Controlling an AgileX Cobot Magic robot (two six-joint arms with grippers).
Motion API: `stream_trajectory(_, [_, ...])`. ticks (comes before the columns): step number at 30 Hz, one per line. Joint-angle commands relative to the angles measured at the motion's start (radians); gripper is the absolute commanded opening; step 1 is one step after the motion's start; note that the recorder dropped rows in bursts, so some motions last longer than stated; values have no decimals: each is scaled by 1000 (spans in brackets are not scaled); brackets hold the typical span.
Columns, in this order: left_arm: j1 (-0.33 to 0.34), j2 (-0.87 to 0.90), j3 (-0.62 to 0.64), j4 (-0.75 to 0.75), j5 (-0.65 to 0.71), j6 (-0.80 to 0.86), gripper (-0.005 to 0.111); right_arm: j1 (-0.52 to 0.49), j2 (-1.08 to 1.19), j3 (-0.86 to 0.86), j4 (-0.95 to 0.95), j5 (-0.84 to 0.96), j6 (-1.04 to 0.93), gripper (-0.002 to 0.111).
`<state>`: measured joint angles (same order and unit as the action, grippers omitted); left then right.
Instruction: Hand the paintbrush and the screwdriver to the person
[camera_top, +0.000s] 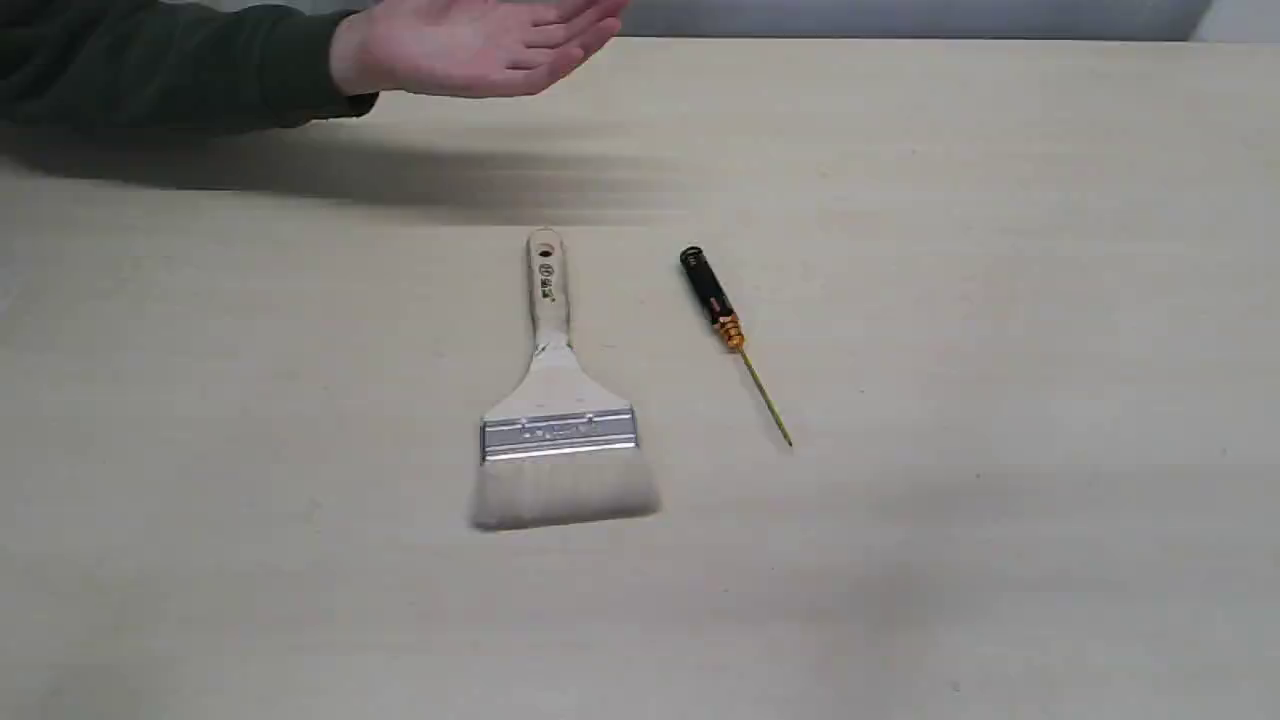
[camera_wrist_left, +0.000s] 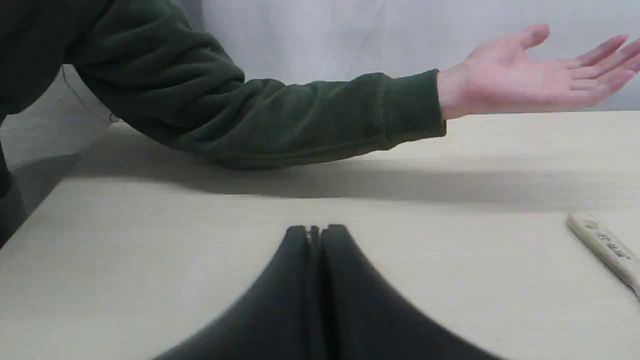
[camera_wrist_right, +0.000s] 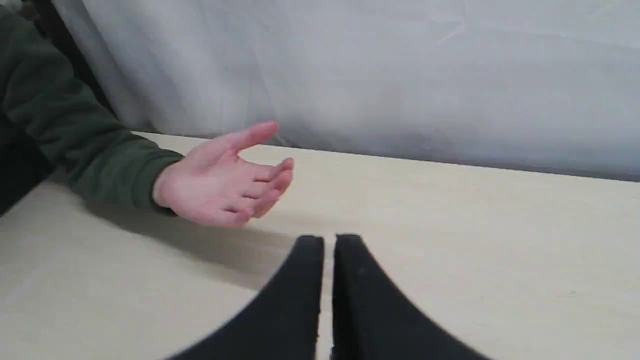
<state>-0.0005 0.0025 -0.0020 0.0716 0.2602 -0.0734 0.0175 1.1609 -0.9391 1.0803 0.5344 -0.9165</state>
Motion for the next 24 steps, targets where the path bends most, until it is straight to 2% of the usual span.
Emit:
stream_trajectory(1, [-7, -2, 2, -3, -10, -2, 0, 90, 72, -15, -72, -84, -13, 4])
stream_trajectory(5, [-7, -2, 2, -1, -11, -2, 0, 206, 148, -15, -153, -226, 24, 4])
stream_trajectory(10, [-7, -2, 2, -1, -11, -2, 0, 299, 255, -15, -155, -334, 23, 4])
stream_trajectory(18, [-7, -2, 2, -1, -11, -2, 0, 319, 454, -17, -155, -353, 13, 5])
stream_trajectory(21, [-7, -2, 2, -1, -11, -2, 0, 319, 510, -46, -161, -309, 13, 13])
stream_trajectory(24, [-7, -2, 2, -1, -11, -2, 0, 319, 565, -99, -162, -242, 18, 25])
